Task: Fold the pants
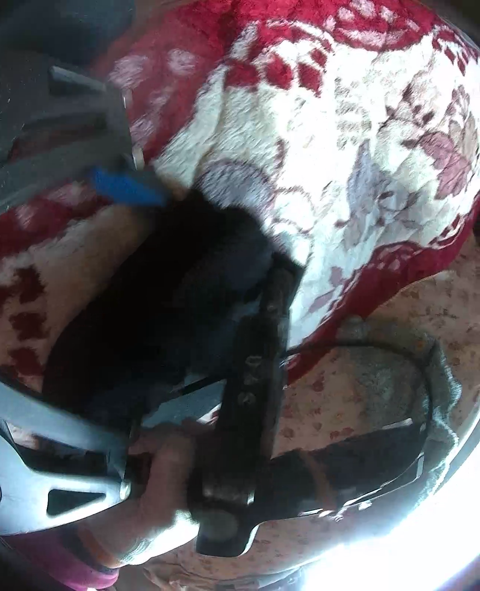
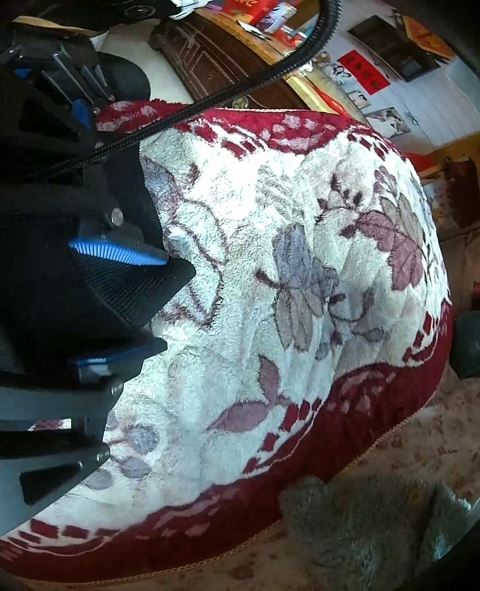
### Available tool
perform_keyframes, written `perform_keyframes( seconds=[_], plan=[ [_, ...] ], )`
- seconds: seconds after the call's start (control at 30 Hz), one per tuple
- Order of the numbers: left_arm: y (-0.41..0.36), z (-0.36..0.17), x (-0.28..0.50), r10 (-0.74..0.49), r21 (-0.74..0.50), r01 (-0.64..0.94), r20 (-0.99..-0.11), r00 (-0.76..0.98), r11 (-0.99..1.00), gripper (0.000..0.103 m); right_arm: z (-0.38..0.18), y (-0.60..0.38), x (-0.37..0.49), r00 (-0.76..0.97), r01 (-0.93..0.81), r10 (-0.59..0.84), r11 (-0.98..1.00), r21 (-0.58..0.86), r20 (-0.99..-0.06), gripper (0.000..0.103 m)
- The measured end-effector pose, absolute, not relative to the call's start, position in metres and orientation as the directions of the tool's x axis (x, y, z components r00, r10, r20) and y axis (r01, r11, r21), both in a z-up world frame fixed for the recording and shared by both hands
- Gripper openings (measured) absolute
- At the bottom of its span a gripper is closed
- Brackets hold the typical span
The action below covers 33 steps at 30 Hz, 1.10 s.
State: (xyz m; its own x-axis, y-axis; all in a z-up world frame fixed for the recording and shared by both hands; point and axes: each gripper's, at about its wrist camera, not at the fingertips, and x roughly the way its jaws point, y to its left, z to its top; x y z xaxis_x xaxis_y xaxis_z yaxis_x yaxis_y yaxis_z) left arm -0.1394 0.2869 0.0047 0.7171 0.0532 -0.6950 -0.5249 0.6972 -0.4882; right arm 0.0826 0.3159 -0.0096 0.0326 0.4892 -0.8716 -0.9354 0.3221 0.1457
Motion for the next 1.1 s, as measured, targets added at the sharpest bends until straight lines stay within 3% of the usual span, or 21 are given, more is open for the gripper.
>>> perform_keyframes(
  seconds=[0.13,0.17,0.53,0.8,1.1],
  plan=[
    [0.296,0.003,-0.141,-0.004,-0.538,-0.475,-0.664,0.747,0.696,0.021,0.002,0.304,0.080,0.025,-0.931,0.534,0.320,0.175,-0.845,0.020],
    [0.294,0.005,-0.141,-0.002,-0.532,-0.470,-0.664,0.748,0.704,0.020,0.007,0.299,0.081,0.017,-0.924,0.554,0.327,0.198,-0.832,0.018],
    [0.254,0.075,-0.151,-0.018,-0.514,-0.331,-0.560,0.828,0.791,0.018,0.087,0.215,0.075,0.050,-0.839,0.773,0.376,0.393,-0.633,0.015],
    [0.186,0.132,-0.141,-0.111,-0.460,-0.140,-0.477,0.872,0.877,0.018,0.135,0.114,0.069,0.158,-0.773,0.860,0.413,0.481,-0.484,0.015],
    [0.076,0.146,-0.108,-0.256,-0.377,0.062,-0.492,0.832,0.924,0.018,0.141,-0.026,0.060,0.314,-0.661,0.861,0.501,0.559,-0.400,0.015]
  ],
)
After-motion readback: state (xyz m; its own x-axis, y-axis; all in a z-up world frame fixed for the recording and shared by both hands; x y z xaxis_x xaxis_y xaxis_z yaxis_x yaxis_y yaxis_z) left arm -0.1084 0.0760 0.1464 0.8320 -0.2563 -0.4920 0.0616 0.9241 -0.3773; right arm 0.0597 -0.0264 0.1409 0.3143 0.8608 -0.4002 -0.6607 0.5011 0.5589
